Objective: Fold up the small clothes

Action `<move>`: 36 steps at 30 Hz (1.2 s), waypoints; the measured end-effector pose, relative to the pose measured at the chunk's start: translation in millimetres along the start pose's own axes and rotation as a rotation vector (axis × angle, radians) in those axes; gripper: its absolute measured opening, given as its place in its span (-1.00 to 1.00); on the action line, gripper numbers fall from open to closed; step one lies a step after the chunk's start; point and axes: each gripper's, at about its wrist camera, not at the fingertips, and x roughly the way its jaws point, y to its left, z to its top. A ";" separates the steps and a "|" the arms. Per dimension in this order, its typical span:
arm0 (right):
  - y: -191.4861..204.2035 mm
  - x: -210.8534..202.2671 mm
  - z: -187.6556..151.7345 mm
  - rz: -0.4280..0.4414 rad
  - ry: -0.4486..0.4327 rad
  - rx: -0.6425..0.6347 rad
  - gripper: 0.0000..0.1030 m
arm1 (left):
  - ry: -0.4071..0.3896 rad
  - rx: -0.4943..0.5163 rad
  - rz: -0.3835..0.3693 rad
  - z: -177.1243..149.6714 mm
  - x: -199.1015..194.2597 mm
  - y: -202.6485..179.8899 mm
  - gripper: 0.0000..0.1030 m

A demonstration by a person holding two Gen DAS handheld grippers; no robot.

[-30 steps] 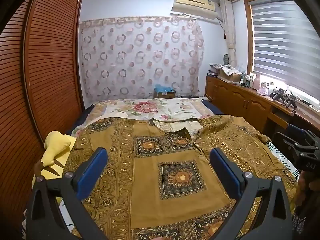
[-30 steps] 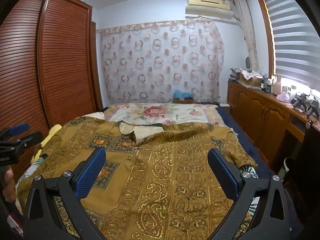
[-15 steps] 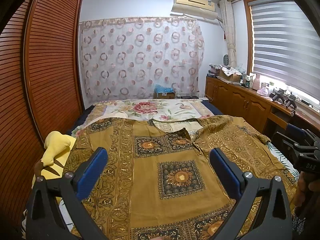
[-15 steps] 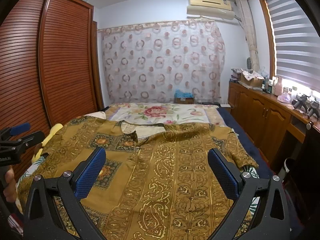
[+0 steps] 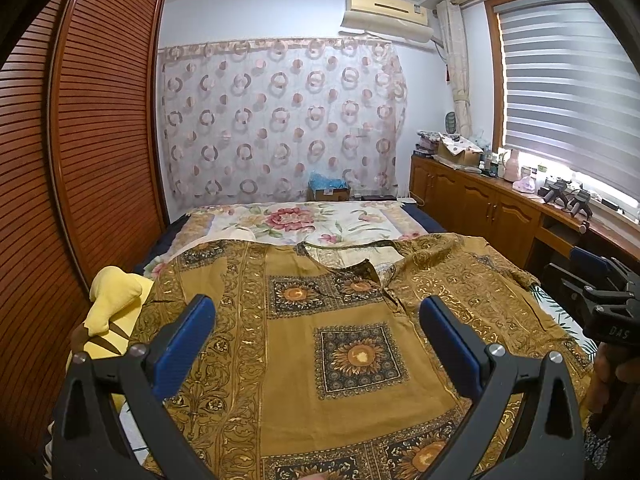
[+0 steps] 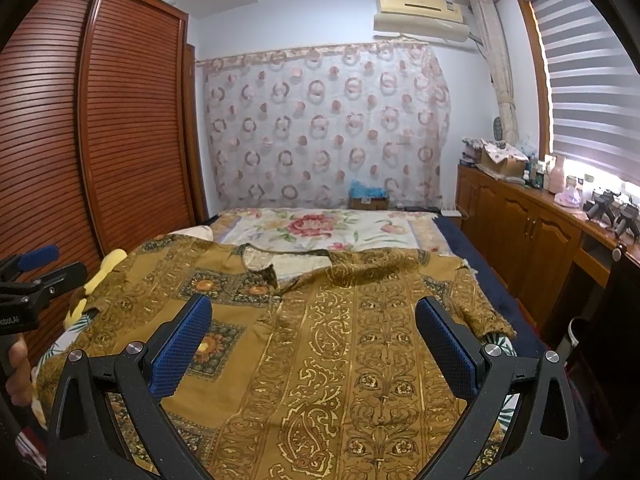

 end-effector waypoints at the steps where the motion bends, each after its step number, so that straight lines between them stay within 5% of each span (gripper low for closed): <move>1: -0.1 0.1 0.1 0.001 0.000 0.000 1.00 | 0.000 0.000 0.000 0.7 -0.6 -0.3 1.00; 36: 12.3 -1.3 7.7 0.014 -0.004 -0.007 1.00 | -0.003 0.000 0.000 -0.7 -1.0 -0.8 1.00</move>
